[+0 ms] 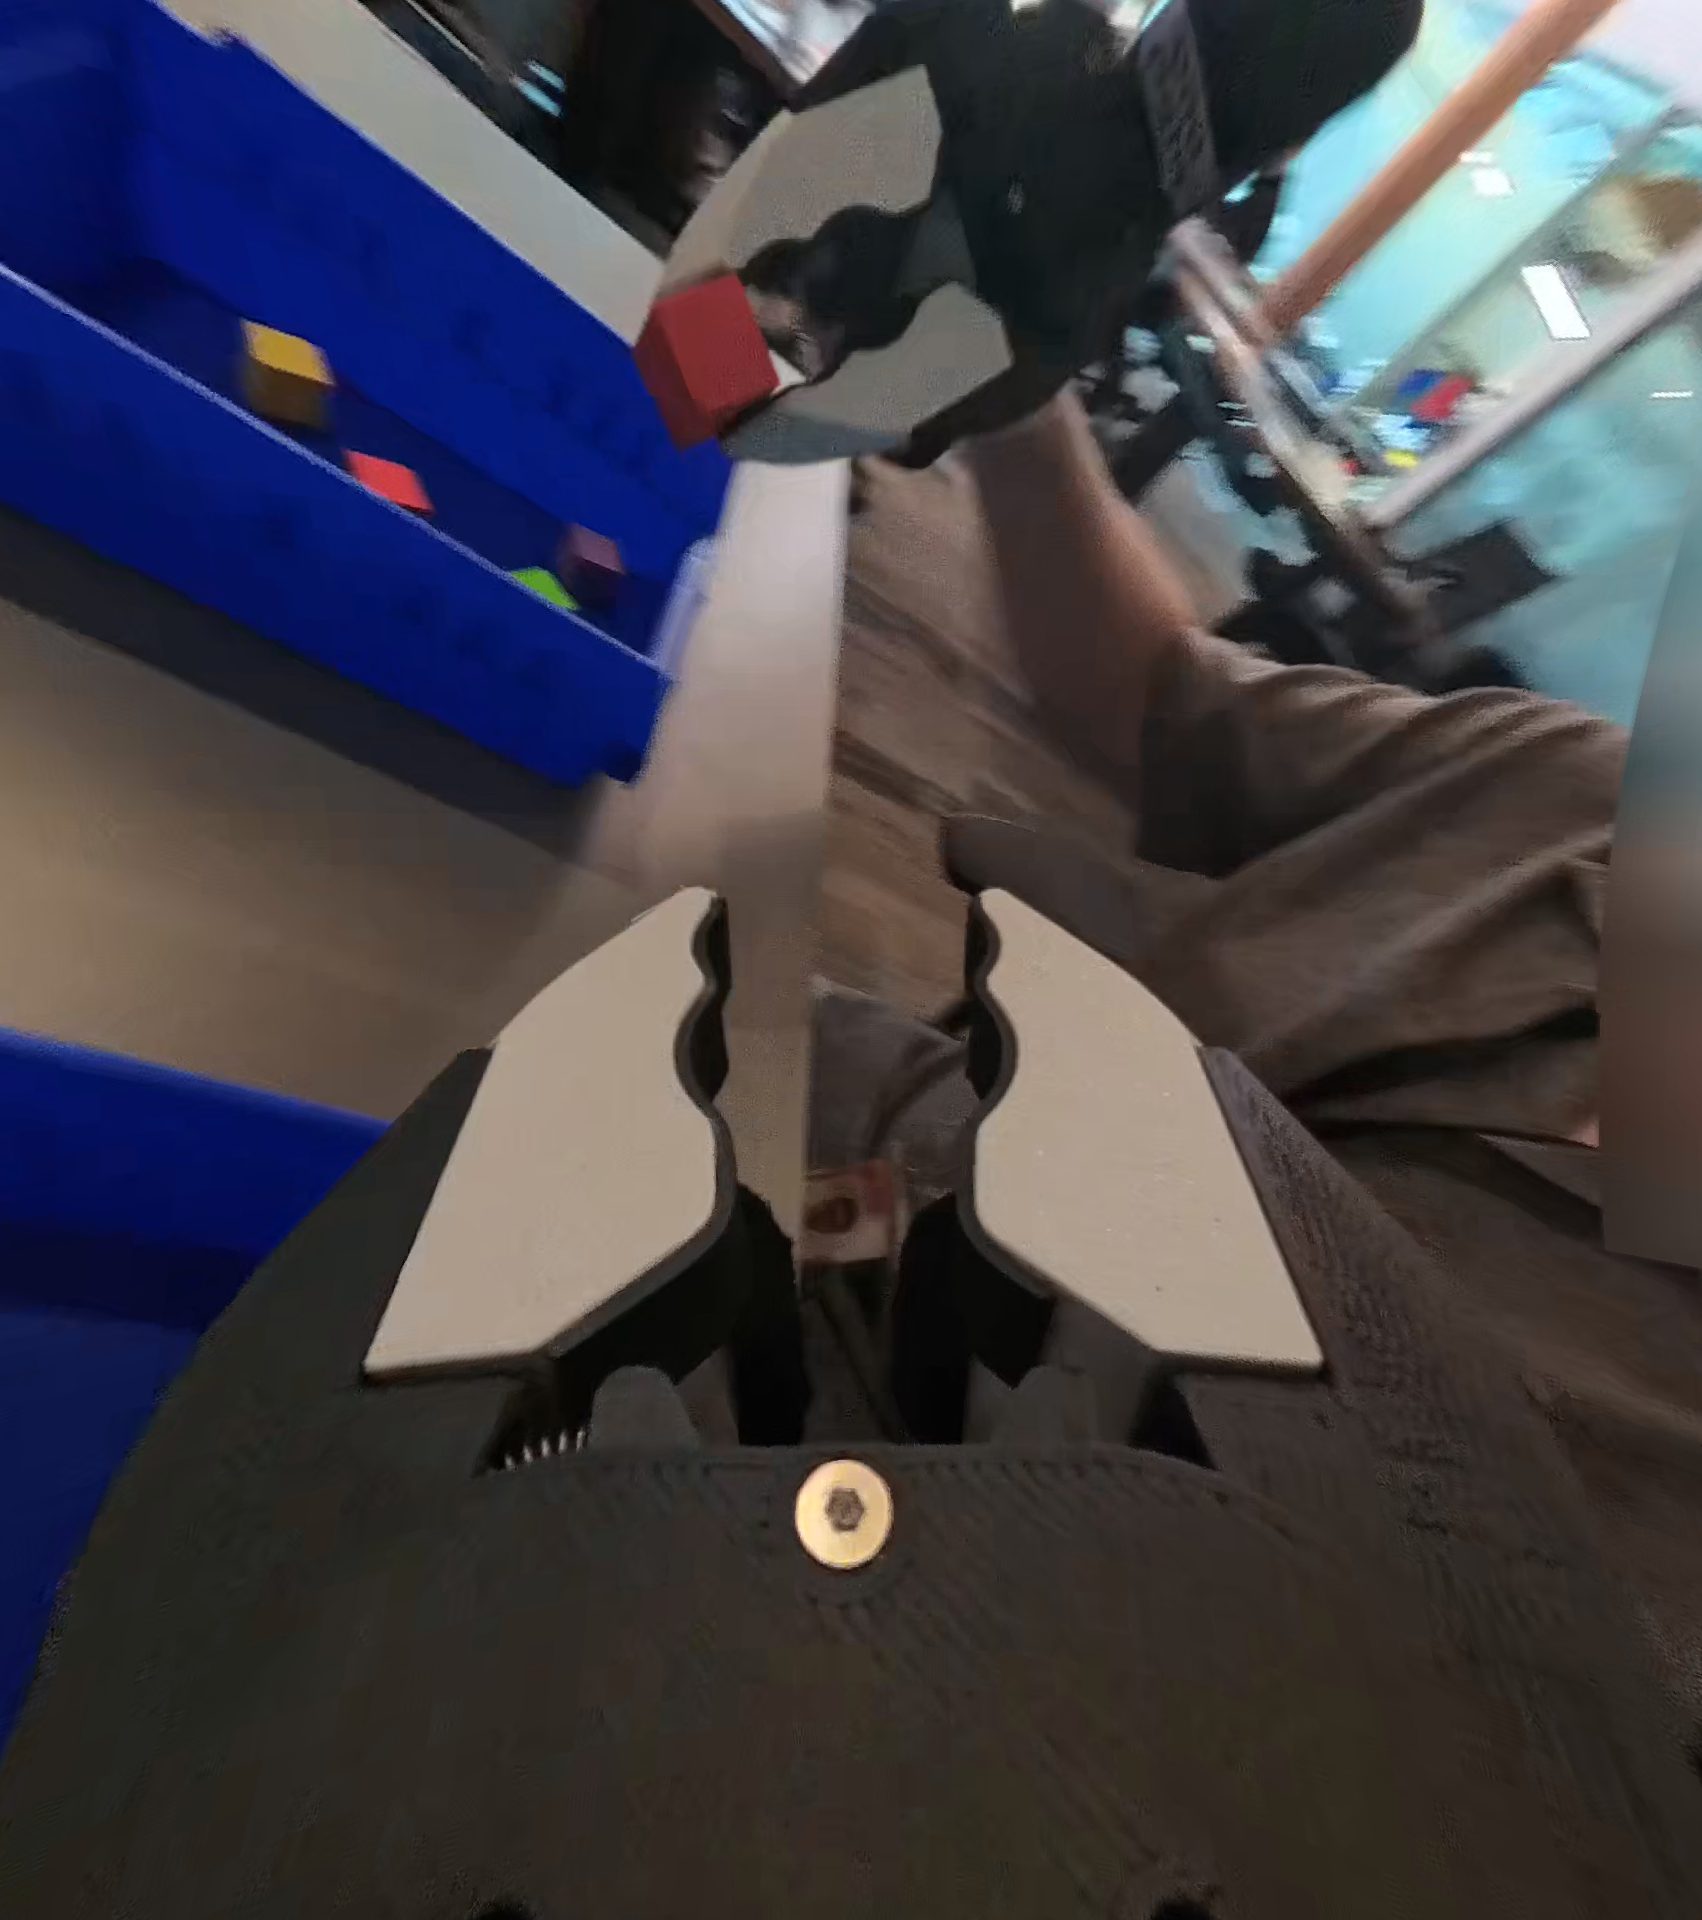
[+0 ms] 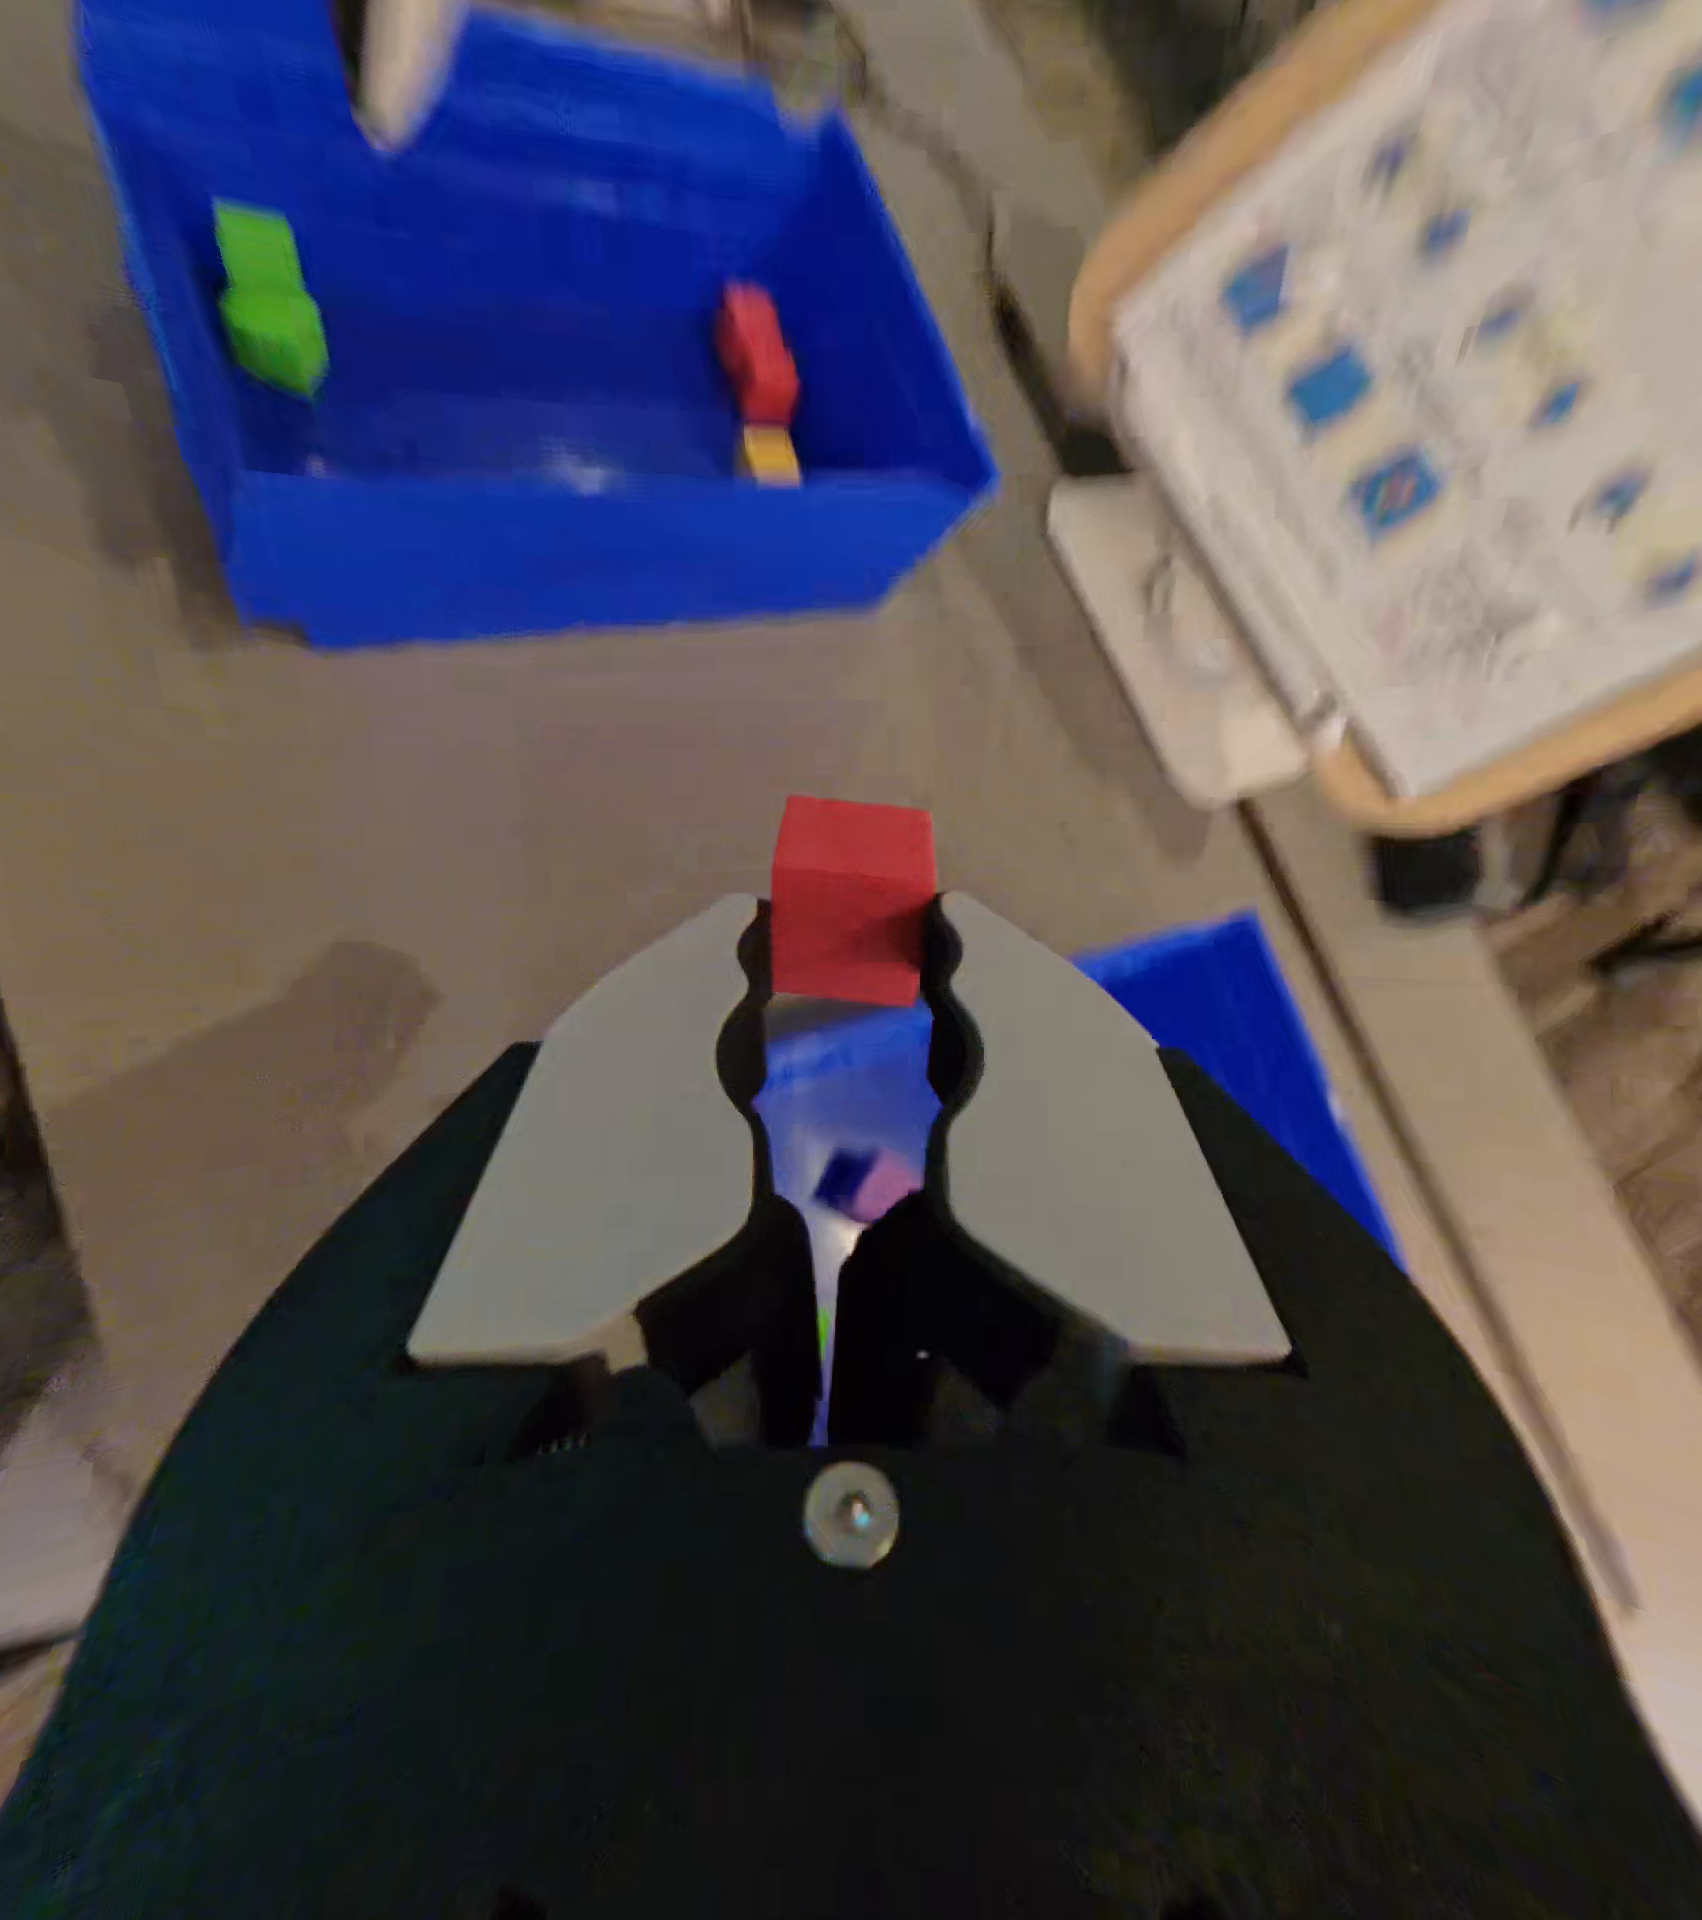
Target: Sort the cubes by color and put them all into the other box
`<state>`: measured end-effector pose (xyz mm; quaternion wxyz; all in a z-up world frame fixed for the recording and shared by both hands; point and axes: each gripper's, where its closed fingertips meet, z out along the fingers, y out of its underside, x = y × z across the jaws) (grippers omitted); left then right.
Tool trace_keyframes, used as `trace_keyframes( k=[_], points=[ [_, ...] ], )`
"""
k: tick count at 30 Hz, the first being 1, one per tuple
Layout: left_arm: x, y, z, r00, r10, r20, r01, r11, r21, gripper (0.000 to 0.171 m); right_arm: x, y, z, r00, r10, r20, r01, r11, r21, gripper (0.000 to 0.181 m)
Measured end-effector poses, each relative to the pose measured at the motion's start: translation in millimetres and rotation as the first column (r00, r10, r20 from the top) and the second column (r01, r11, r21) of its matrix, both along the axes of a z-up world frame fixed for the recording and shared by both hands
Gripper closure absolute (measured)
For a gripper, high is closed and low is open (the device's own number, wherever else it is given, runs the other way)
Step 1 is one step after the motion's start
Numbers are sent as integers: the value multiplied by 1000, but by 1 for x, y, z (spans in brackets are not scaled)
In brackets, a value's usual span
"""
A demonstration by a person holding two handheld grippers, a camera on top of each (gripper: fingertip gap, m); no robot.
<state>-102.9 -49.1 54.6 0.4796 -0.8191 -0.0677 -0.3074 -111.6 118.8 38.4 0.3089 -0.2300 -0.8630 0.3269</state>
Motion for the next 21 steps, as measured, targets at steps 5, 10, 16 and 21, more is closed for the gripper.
trace_keyframes(
  k=[5,10,16,21],
  points=[
    [4,-6,2,973,169,-159,-165,985,41,129,8,56,-50,925,-121,359,78,988,133,154],
    [2,-17,-5,950,259,-177,-254,966,48,131,23,68,-112,784,-152,601,40,980,196,153],
    [-68,-55,-46,793,467,-391,-554,820,-145,132,24,71,-170,665,-209,717,0,960,280,153],
    [-125,-93,-62,650,490,-581,-719,643,-263,132,23,69,-193,615,-251,747,-37,938,346,153]
  ],
)
